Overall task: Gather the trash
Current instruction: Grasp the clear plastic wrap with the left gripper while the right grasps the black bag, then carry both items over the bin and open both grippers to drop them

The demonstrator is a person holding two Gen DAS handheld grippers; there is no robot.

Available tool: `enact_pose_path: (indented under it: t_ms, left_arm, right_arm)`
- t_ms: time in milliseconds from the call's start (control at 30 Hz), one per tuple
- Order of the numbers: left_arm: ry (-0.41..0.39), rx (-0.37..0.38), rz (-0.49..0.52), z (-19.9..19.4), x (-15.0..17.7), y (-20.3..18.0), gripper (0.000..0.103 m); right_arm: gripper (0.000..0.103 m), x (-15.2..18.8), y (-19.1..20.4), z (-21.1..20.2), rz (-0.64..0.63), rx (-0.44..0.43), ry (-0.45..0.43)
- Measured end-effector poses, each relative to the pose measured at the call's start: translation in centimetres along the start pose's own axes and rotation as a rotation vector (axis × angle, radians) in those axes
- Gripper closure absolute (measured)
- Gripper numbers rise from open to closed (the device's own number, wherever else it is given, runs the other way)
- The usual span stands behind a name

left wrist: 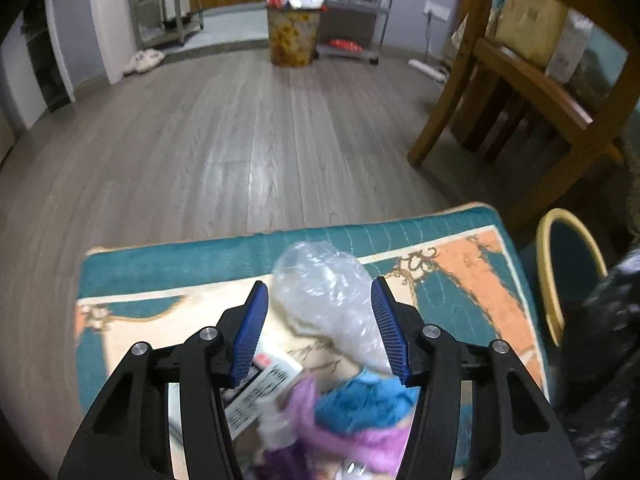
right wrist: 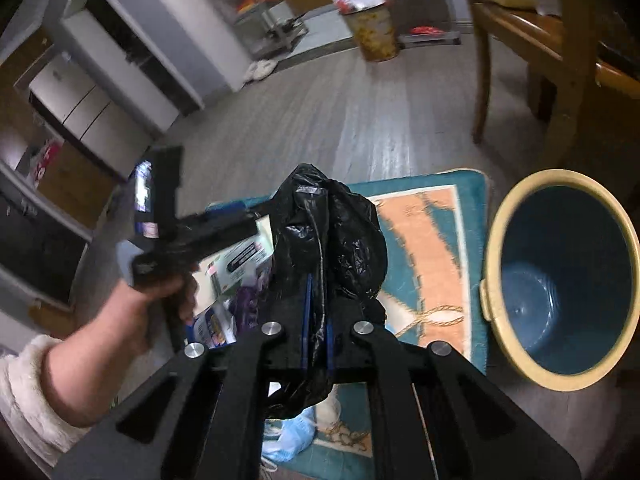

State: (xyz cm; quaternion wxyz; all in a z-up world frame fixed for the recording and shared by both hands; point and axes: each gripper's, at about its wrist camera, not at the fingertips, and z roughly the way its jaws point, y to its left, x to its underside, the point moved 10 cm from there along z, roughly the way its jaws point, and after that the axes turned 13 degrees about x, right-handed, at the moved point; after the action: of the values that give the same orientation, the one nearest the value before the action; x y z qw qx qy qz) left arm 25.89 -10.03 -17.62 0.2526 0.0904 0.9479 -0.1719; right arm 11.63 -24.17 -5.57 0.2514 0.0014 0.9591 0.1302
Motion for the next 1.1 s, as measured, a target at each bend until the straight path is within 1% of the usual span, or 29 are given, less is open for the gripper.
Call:
enact_pose_path:
  t_ms: [67,133,200,233,300,333,367,467,533,600,667,700,767,833,933,1033,1100]
  left_arm:
    - [0.041,-0.008,-0.017,1.8,0.1,0.1,0.047]
    - [0.07,-0.027,-0.031,3.1,0.3,0.5,0.049]
    - [0.09,-0.045,-0.041,3.9,0.6,0.7,0.058]
    - [0.096,-0.058,-0.039,4.1,0.7,0.8,0.061]
    - [0.089,-0.056,-0.028,4.1,0.5,0.6,0.072]
    - [0.084,-0.042,-0.021,3.9,0.4,0.2,0.075]
    - [0.078,-0.034,-0.011,3.7,0.3,-0.3,0.081]
    - [0.024,-0.02,0.046,1.8,-0.4,-2.4,0.084]
    - [-0.027,0.01,0.092,-0.2,-1.2,-4.8,0.084]
    - [-0.061,0.051,0.129,-1.6,-1.7,-7.5,0.084]
    - [-0.083,0.109,0.175,-2.7,-2.1,-11.5,0.084]
    - [-0.094,0.146,0.212,-3.2,-2.2,-14.2,0.084]
    - [-0.102,0.193,0.264,-3.5,-1.8,-18.1,0.084]
    - [-0.084,0.256,0.316,-3.1,-1.1,-22.9,0.084]
    - [-0.053,0.302,0.358,-1.3,-0.2,-27.4,0.084]
    - [-0.005,0.325,0.385,1.3,0.8,-30.4,0.083]
    - [0.012,0.326,0.395,1.9,1.6,-31.9,0.072]
  right_arm:
    - [0.098,-0.6,-0.8,-0.2,-0.01,0.034,-0.032]
    - [0.098,-0.9,-1.8,-0.2,0.001,0.051,-0.045]
    - [0.098,-1.1,-2.5,-0.4,0.02,0.057,-0.053]
    - [0.098,-1.1,-2.9,-0.5,0.021,0.067,-0.058]
    - [0.098,-1.2,-4.0,-0.6,0.021,0.09,-0.07]
    - [0.098,-1.3,-4.5,-0.8,0.026,0.1,-0.076]
    - [0.098,-1.9,-5.2,-0.8,0.033,0.107,-0.082]
    - [0.098,-3.2,-8.1,-2.1,0.079,0.144,-0.124]
    - [0.098,-3.7,-10.1,-3.0,0.103,0.184,-0.153]
    - [0.098,-4.0,-12.9,-3.8,0.133,0.245,-0.168]
    - [0.098,-3.7,-15.1,-3.9,0.163,0.282,-0.158]
    - [0.098,-3.4,-16.7,-4.1,0.195,0.304,-0.15]
    - [0.098,-2.8,-19.2,-4.4,0.241,0.34,-0.137]
    - [0.098,-2.2,-20.9,-4.6,0.257,0.38,-0.128]
    - [0.098,-1.4,-23.0,-4.1,0.276,0.427,-0.103]
    - [0.098,-0.8,-25.2,-4.2,0.296,0.462,-0.096]
    - [0.098,-0.4,-26.5,-4.3,0.293,0.489,-0.099]
